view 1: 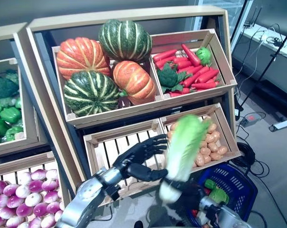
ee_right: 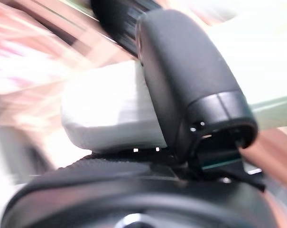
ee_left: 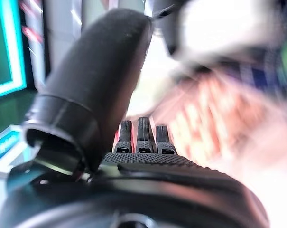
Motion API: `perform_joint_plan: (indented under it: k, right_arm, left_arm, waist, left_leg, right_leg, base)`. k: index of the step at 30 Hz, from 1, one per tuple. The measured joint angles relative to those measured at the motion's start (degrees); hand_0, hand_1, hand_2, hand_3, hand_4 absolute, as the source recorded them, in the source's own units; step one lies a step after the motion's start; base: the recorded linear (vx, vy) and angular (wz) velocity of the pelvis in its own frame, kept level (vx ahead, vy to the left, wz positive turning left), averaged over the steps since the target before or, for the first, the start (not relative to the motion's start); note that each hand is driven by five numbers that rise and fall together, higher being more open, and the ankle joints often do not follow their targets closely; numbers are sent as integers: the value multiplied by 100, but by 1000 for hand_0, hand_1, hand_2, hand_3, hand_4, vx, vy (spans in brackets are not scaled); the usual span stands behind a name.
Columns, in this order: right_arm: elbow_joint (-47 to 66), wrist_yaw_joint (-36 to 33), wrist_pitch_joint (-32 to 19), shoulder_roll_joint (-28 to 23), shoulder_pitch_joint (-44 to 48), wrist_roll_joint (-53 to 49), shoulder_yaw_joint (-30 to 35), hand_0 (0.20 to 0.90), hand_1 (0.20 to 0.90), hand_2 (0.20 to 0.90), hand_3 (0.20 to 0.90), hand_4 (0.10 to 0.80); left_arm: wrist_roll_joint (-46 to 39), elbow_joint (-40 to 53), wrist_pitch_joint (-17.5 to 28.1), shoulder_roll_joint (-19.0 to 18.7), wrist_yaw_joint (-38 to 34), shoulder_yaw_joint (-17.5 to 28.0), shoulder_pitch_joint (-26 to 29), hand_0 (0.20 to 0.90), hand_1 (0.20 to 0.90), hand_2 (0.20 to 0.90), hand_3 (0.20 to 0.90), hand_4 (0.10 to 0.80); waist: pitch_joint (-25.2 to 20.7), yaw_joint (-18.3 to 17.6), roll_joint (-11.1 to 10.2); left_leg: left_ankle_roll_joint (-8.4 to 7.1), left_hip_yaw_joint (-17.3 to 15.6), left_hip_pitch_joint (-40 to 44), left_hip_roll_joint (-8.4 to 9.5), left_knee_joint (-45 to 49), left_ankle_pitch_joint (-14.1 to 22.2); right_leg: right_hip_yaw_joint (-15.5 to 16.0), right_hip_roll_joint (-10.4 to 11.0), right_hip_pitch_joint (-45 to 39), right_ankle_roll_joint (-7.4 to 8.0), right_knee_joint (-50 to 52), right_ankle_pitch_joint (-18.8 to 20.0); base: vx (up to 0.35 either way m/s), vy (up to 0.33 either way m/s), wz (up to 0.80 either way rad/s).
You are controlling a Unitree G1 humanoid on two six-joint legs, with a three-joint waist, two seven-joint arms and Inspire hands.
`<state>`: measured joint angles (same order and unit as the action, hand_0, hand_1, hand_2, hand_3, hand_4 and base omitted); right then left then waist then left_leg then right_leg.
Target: Put vegetables into the basket
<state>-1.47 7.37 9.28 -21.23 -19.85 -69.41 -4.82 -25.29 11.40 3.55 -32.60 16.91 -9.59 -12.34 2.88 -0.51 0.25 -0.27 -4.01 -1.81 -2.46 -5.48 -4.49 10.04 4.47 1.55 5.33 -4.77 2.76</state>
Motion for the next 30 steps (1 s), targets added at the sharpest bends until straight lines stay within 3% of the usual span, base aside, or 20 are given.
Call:
perform_joint_plan:
  k: [3,5,7,11,18,26,30]
  right_arm:
    - [-359,-1145,-1257,-21,271,-8,714,300,300,300,300,400]
    - [-652,-1892,-2052,-58,719,303,1069,300,300,300,300,400]
    - [-803,-2476,-2488,-41,1129,424,1134,300,300,300,300,400]
    - [-862,-3254,-2773,16,1530,632,847,300,300,300,300,400]
    - [-1227,-4406,-3562,255,2236,596,823,300,300,300,300,400]
    - [-2202,-4694,-3708,383,2885,558,752,300,300,300,300,400]
    - [-3438,-4611,-3549,362,3551,100,640,300,300,300,300,400]
  left_arm:
    - [327,-103,139,-62,-722,343,59,900,900,900,900,800]
    - [459,-240,193,-141,-1160,341,318,900,900,900,900,800]
    - [567,-330,192,-133,-1466,201,618,900,900,900,900,800]
    - [917,-382,199,-112,-1898,-212,1186,900,900,900,900,800]
    - [1191,-529,407,1,-3058,-317,1741,900,900,900,900,800]
    - [1597,-875,1115,120,-4222,-358,2204,900,900,900,900,800]
    - [1951,-876,1765,280,-5085,-352,2651,900,900,900,900,800]
  waist:
    - [169,14,81]
    - [515,2,191]
    - [942,-22,287]
    - [1640,-21,402]
    - [2498,4,447]
    - [2644,153,367]
    - [2647,301,365]
  left_leg:
    - [4,15,-417,10,39,-165]
    - [9,18,-734,10,67,-285]
    - [1,23,-872,1,89,-350]
    - [-30,39,-1118,-37,247,-364]
    - [-40,69,-1621,-40,538,-363]
    - [-76,128,-2173,-47,728,-387]
    - [-136,244,-2635,-13,892,-398]
  right_leg:
    - [-1,-1,437,18,45,93]
    - [-14,-6,795,-23,137,181]
    - [-17,-11,956,-45,214,213]
    - [-7,-42,1221,-88,411,203]
    - [-8,-35,1754,-154,814,153]
    - [18,-10,2418,-194,1272,-12]
    - [77,76,3026,-244,1879,-261]
  base:
    - [-348,-1,3]
    - [-285,-16,-3]
    - [-197,-43,-4]
    - [-173,-49,-1]
    - [-138,-47,2]
    - [-77,-49,2]
    - [-62,-45,16]
